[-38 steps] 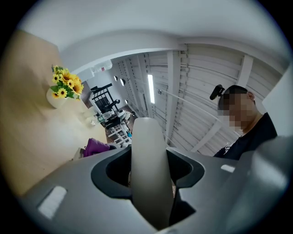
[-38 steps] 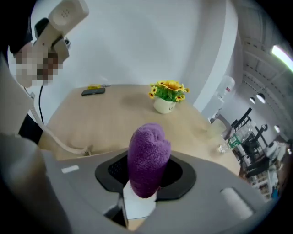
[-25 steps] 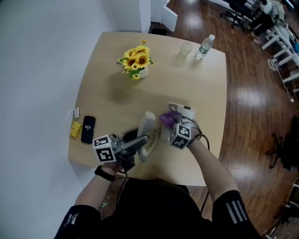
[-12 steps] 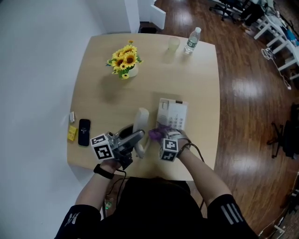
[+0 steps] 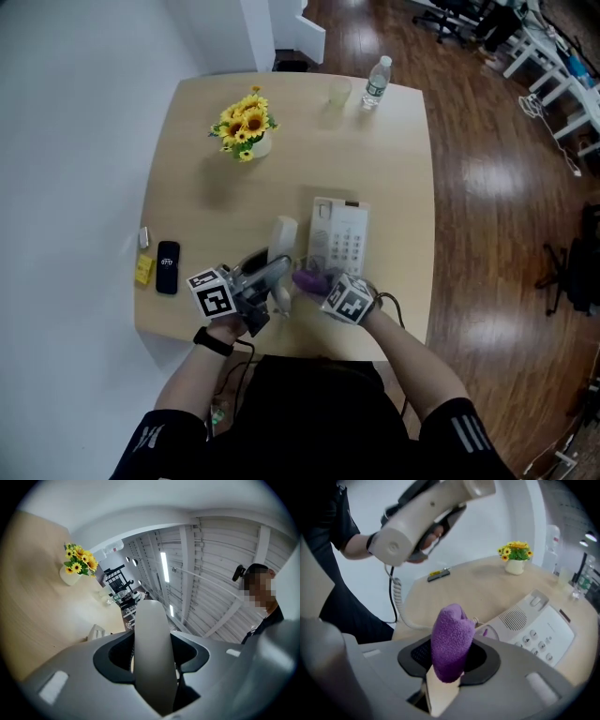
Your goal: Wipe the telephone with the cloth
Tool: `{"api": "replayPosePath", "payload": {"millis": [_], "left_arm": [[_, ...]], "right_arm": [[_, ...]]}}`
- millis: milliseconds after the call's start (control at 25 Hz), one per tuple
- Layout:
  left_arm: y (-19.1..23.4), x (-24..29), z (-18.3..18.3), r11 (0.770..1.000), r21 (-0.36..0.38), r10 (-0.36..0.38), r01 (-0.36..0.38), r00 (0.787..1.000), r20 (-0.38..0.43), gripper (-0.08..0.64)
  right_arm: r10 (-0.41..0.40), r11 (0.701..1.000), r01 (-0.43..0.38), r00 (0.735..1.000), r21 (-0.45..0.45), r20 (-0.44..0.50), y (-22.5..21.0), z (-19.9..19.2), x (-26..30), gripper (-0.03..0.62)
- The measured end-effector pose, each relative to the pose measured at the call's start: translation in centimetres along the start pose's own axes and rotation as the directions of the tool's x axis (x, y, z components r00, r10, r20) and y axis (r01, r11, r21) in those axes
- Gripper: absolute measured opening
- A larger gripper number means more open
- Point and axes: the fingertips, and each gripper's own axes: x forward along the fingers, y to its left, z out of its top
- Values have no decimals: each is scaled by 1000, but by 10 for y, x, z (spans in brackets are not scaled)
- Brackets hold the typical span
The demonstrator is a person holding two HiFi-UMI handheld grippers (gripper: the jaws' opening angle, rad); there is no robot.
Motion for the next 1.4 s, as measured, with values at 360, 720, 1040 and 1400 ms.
{"api": "replayPosePath", "payload": {"millis": [360, 720, 1040, 1400], "left_arm": [[76, 41, -24, 925, 107, 370, -363, 927, -52, 215], [146, 83, -72, 761, 225, 645, -608, 746, -167, 215], [170, 109, -85, 669, 344, 735, -658, 655, -176, 215], [177, 116, -87, 568, 444, 809, -693, 571, -143, 224]], "right_arm": [[-196, 971, 139, 931, 196, 307, 11, -2, -111, 133], [-386, 911, 267, 818, 314, 427, -8, -24, -204, 135], [-410, 894, 267, 812, 361, 416, 6, -56, -225, 135], [-408, 886, 252, 821, 389, 399, 14, -79, -230, 135]]}}
